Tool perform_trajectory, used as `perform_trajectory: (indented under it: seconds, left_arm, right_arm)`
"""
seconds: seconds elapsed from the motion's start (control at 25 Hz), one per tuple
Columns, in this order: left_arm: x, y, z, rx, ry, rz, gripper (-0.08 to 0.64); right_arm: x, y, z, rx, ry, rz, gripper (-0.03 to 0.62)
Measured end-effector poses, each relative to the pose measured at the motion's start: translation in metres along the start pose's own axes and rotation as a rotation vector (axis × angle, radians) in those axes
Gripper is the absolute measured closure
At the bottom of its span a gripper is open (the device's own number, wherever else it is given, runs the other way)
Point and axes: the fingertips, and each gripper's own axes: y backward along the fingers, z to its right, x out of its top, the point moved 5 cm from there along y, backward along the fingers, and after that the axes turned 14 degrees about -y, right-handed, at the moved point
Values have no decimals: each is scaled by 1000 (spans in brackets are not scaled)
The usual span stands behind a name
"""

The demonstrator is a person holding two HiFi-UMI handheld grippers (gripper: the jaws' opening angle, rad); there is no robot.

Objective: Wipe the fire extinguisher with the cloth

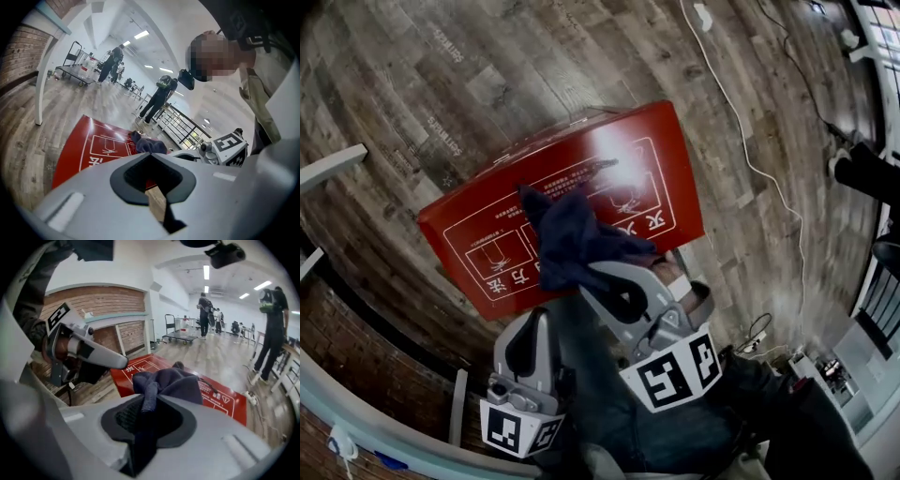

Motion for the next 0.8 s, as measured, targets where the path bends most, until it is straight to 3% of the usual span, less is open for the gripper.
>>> perform_trajectory:
  seconds: [0.08, 0.24, 0.28, 0.4, 0.48, 0.6, 0.72, 0.8]
  left_arm:
    - [2, -11, 8, -21, -15, -10, 558]
    - [3, -35, 27, -32, -29, -26, 558]
    - [3, -41, 32, -39, -28, -30, 558]
    - [4, -62, 52, -74, -29, -43, 558]
    - [6, -77, 69, -103, -34, -46, 558]
    - [7, -98, 89, -130, -38, -46, 558]
    - [7, -113, 101, -127, -27, -52, 558]
    - [7, -118, 109, -132, -18, -53, 558]
  right_arm:
    - [-6, 10, 15, -7, -23, 16, 520]
    - [-28, 54, 90, -109, -142, 86, 520]
    - [-36, 66, 107, -131, -208, 95, 520]
    - [-63, 88, 146, -144, -573, 109, 520]
    - [-80, 87, 171, -57, -678, 121, 520]
    - [-112, 55, 194, 200, -803, 124, 520]
    - [-138, 15, 197, 491, -1033, 136, 520]
    - [-148, -8, 206, 576, -1176, 175, 520]
